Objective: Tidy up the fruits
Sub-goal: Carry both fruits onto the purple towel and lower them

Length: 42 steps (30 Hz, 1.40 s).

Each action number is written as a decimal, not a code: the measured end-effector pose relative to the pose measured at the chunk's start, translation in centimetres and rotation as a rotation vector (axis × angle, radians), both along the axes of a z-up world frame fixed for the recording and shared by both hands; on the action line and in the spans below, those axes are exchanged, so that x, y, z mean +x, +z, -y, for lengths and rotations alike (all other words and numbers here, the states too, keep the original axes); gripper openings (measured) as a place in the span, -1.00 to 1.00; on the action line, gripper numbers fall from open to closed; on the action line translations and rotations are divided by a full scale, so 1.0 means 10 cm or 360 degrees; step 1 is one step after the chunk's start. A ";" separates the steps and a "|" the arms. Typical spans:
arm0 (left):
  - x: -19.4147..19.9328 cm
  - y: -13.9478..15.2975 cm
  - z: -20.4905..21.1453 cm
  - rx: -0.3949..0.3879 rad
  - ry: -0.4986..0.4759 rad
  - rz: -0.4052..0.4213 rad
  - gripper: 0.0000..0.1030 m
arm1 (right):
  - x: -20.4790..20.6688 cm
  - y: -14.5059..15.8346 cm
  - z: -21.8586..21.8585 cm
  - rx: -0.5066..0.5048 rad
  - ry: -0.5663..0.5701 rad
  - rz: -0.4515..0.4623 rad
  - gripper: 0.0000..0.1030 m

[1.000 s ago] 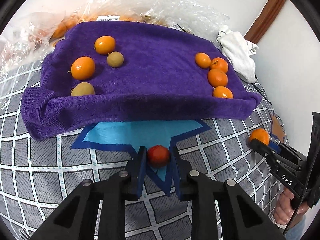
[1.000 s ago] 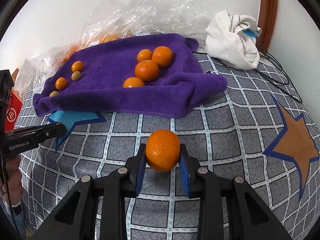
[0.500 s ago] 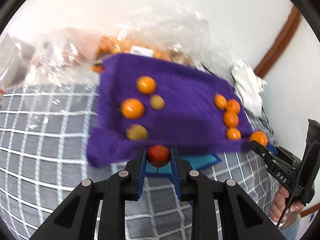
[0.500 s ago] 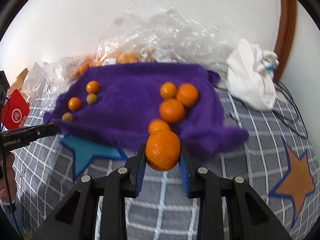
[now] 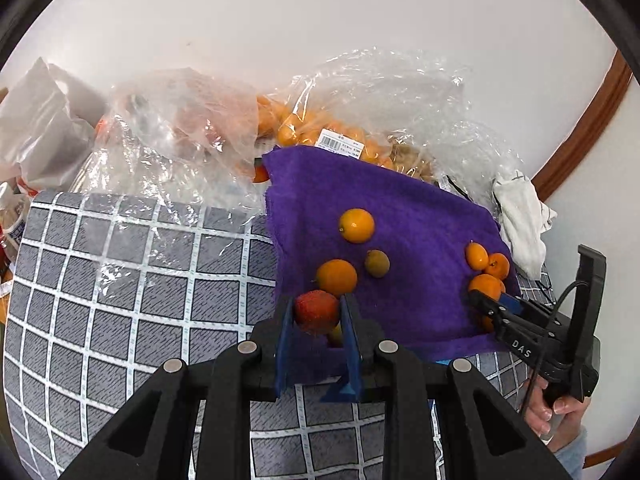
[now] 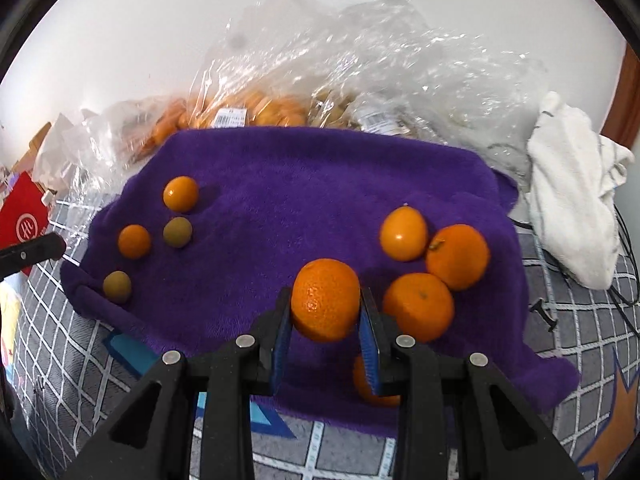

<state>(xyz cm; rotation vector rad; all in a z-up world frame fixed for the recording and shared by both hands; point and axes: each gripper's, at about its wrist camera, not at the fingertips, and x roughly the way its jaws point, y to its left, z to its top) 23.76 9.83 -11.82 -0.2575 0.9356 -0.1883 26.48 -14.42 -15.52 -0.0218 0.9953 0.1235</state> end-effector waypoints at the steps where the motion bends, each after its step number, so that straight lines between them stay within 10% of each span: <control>1: 0.02 -0.02 0.02 0.0004 -0.0009 -0.0001 -0.56 | 0.02 -0.02 -0.01 0.0000 -0.0001 -0.0010 -0.40; 42: 0.45 -0.41 0.81 0.0192 -0.0164 -0.0138 -0.55 | -0.26 0.17 0.26 -0.0017 -0.0121 0.0068 -0.18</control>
